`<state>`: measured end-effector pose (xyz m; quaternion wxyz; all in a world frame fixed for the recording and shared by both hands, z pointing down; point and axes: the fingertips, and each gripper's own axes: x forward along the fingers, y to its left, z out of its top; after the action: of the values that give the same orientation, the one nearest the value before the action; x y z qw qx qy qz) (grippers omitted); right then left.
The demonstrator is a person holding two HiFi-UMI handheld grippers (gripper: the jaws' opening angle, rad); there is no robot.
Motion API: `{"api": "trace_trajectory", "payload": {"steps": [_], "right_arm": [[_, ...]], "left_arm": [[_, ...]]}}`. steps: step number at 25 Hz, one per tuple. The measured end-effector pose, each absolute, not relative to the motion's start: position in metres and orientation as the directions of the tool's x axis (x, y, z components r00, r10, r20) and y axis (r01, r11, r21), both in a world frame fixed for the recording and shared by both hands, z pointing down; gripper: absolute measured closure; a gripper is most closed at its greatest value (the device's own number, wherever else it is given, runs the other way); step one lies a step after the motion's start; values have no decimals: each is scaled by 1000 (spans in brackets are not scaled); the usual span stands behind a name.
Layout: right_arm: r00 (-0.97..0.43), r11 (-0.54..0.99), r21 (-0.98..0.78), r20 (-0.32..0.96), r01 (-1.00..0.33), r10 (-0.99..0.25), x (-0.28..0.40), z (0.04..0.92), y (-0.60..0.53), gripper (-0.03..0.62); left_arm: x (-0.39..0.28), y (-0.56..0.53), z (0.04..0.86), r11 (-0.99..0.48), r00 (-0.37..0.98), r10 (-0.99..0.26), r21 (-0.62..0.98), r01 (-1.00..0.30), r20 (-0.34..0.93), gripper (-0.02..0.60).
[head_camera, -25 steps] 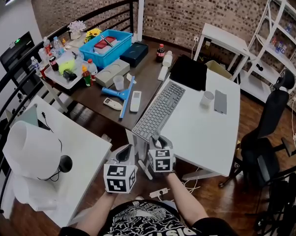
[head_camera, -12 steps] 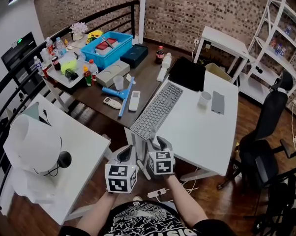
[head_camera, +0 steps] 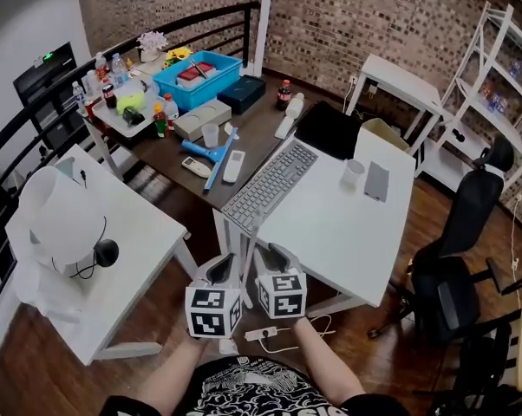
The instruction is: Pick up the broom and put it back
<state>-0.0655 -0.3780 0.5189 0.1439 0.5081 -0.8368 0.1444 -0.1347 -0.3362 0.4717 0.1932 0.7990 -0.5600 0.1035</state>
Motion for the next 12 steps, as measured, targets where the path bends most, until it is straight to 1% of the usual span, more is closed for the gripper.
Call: {"api": "trace_trajectory", "payload": {"steps": [6, 9, 12], "right_arm": [[-475, 475, -95, 354, -875, -805, -43, 497, -342, 501], [-485, 486, -87, 335, -870, -808, -31, 487, -325, 537], [-495, 495, -86, 323, -864, -807, -21, 481, -307, 561]], "left_arm": [[-109, -306, 470, -271, 331, -866, 204, -941, 376, 577], [-95, -292, 467, -267, 326, -870, 204, -942, 369, 577], [-81, -276, 466, -269, 327, -871, 201, -942, 368, 577]]}}
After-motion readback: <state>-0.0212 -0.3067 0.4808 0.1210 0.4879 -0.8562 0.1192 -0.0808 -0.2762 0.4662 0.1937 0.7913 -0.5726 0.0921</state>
